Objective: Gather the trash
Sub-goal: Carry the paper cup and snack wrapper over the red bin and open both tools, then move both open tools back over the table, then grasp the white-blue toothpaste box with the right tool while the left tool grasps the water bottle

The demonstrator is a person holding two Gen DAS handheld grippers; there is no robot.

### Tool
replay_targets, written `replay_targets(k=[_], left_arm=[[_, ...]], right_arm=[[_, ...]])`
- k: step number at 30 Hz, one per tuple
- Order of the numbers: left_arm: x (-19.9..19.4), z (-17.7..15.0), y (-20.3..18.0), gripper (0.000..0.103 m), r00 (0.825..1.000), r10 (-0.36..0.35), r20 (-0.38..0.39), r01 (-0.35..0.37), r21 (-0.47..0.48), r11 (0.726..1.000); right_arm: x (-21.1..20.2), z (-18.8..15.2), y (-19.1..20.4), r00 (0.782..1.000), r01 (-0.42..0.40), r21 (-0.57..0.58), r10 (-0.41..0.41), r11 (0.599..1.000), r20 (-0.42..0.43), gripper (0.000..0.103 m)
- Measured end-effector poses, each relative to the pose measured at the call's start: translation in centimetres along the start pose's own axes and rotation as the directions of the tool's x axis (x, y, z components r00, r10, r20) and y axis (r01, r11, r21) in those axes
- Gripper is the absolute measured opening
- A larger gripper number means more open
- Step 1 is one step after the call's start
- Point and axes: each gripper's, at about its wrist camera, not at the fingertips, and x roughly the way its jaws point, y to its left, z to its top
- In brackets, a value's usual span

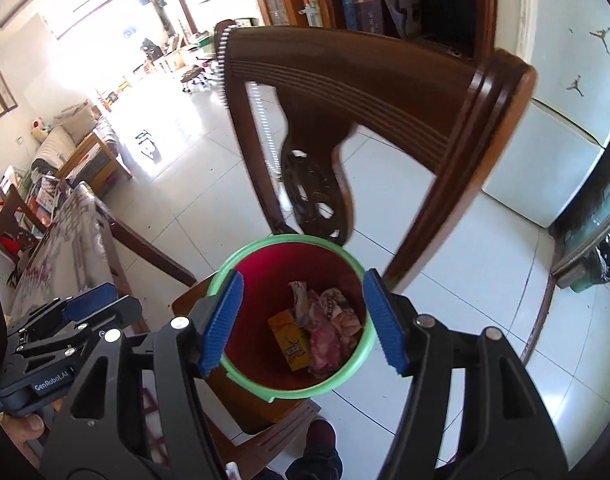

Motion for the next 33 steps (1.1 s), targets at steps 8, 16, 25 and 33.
replay_targets(k=[8, 16, 25, 33], left_arm=[[-9.2, -2.5, 6.1, 0.056, 0.986, 0.116, 0.119, -0.105, -0.094, 0.99], [-17.1, -7.4, 13.7, 0.056, 0.959, 0.233, 0.161, -0.192, -0.236, 0.953], [-23.8, -14.7, 21.5, 0.056, 0.926, 0.346, 0.149, -0.265, -0.395, 0.879], [-28.8, -23.3, 28.8, 0.056, 0.879, 0.471, 0.071, -0.364, -0.538, 0.76]], right_arm=[[-0.1, -1.2, 9.7, 0.991, -0.132, -0.143, 0.131, 0.981, -0.017, 0.063], [-1.0, -4.7, 20.5, 0.965, -0.261, -0.285, 0.249, 0.922, -0.08, 0.063], [-2.7, -9.3, 30.7, 0.93, -0.366, -0.412, 0.328, 0.834, -0.163, 0.064], [0.2, -15.0, 39.7, 0.805, -0.561, -0.328, 0.408, 0.76, -0.43, 0.068]])
